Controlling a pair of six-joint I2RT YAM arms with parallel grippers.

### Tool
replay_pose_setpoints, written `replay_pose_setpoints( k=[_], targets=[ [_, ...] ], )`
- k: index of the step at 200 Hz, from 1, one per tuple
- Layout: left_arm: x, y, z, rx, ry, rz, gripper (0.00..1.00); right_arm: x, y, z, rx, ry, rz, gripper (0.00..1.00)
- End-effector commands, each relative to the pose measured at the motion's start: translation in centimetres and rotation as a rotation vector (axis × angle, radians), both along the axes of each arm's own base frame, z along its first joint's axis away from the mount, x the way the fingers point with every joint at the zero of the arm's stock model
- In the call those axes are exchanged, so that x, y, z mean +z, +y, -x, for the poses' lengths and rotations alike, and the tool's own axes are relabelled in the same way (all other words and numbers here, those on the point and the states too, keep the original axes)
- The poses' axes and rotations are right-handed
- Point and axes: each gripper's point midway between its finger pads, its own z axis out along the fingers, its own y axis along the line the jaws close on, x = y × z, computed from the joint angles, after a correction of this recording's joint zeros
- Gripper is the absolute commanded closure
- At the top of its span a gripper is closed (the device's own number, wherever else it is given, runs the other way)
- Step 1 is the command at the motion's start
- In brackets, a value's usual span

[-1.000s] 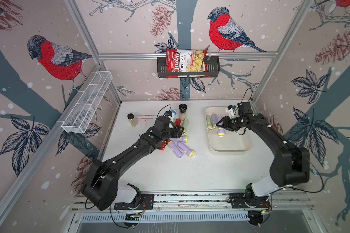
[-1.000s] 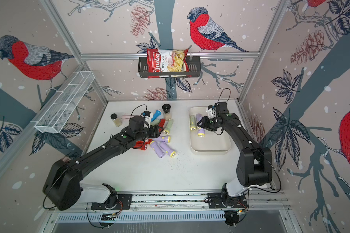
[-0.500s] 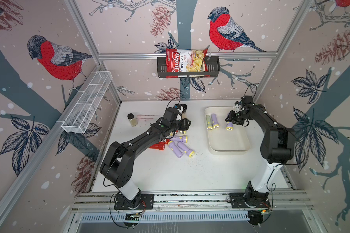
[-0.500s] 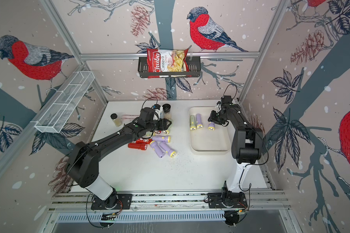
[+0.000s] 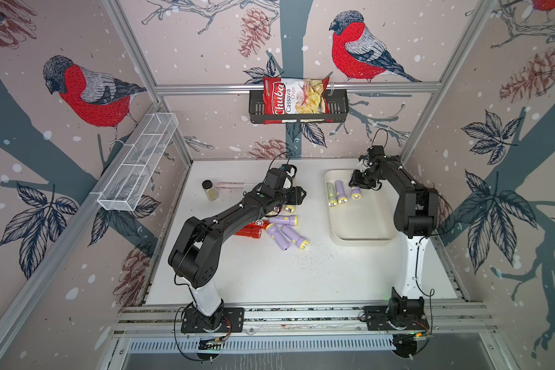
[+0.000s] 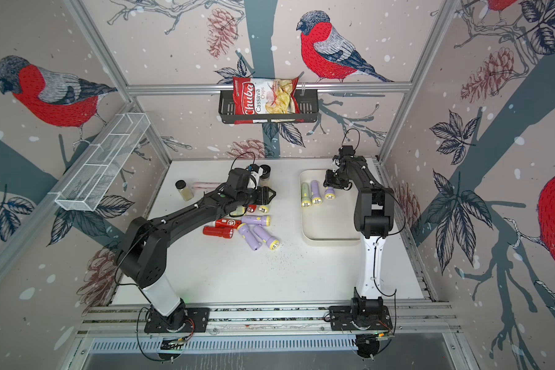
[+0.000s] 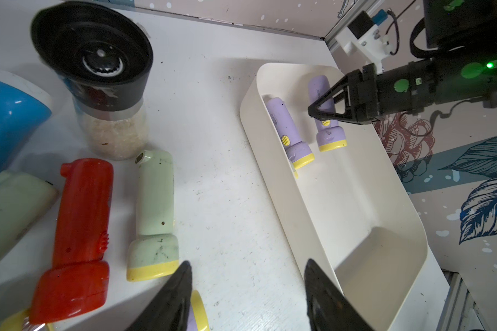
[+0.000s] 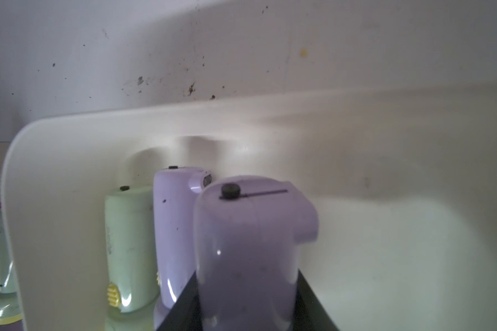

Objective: Put the flashlights into the storage boxes
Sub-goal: Place the flashlight at the storage box.

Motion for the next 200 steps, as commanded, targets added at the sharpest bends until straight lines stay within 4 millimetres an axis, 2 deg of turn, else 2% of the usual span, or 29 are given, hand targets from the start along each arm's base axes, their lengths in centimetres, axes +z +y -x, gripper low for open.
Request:
replay_pose_setpoints(
  k=[1,24,54,118,131,151,200],
  targets=[
    [0.4,-0.4,-0.2,-0.018,-0.015,0.008,0.38,-0.8,0.7,0.3,0.037,0.028,0.011,0.67],
    [0.3,-0.5,-0.3,-0.018,-0.013,0.012,0.38,-1.9,1.1,0.0,0.044,0.041,0.027,0.67],
    [0.3,-0.5,-0.4,-0.015,-0.012,0.015,0.38,-2.2,1.6,-0.5,0.052,0.044,0.02,0.65],
    [0.1,-0.7,-0.3,-0.02,-0.008,0.015,0.38,-1.9,1.1,-0.2,0.015,0.075,0.045,0.49],
    [0.3,-0.7,-0.3,-0.022,-0.01,0.017,0.38,-1.3,1.1,-0.1,0.013,0.068,0.053,0.44],
    [0.4,-0.6,-0.1,-0.026,-0.01,0.021,0.38,0.0,1.2,0.1,0.015,0.054,0.063,0.43],
    [1.6,-0.3,1.4,-0.027,-0.028,0.04,0.38,5.9,2.0,1.9,0.023,-0.042,0.092,0.42]
  ],
)
